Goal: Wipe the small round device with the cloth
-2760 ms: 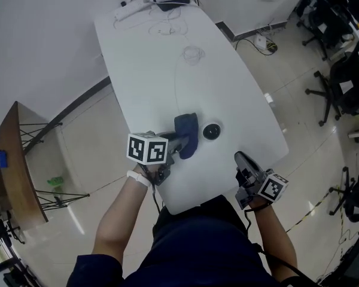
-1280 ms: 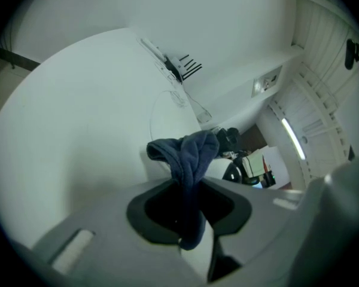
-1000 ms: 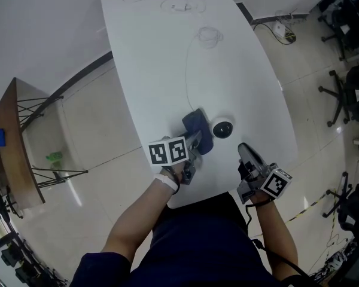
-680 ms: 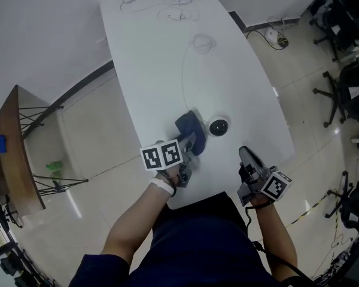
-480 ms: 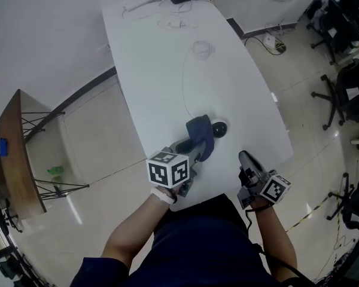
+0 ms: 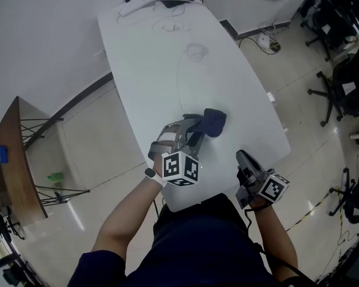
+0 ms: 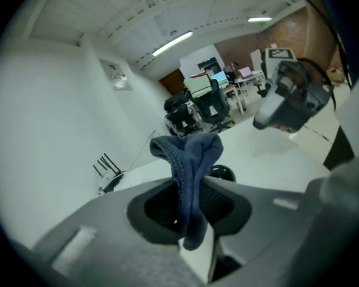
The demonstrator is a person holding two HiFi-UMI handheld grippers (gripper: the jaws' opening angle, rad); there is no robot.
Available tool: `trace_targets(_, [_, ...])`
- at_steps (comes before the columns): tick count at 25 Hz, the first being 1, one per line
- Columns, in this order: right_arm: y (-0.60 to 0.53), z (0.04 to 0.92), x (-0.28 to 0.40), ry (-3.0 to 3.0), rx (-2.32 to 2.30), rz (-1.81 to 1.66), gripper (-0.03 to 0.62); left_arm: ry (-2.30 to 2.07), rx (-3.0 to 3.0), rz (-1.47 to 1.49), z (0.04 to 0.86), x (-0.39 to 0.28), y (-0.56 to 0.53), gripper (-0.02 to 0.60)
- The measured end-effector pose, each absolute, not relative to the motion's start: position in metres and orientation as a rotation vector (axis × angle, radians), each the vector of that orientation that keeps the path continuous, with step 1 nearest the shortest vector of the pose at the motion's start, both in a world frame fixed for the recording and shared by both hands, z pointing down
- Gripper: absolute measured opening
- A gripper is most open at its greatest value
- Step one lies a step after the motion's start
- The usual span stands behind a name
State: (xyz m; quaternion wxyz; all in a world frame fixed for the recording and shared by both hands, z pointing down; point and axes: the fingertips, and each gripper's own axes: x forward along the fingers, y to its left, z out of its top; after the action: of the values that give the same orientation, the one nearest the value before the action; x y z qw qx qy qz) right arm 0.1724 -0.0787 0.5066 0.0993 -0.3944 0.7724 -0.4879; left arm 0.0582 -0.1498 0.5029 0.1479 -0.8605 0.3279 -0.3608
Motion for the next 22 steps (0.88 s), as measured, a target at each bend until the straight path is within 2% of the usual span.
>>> trace_targets(11, [-0.075, 0.515, 0.180, 2.261, -1.192, -1.459, 0.051, 0.561, -2.160, -1.123, 0.536, 0.084, -0.093, 0.087])
trace_targets(22, [-0.074, 0.524, 0.184, 2.241, -1.207, -1.493, 0.051, 0.538, -2.130, -1.203, 0.599, 0.084, -0.075, 0.087])
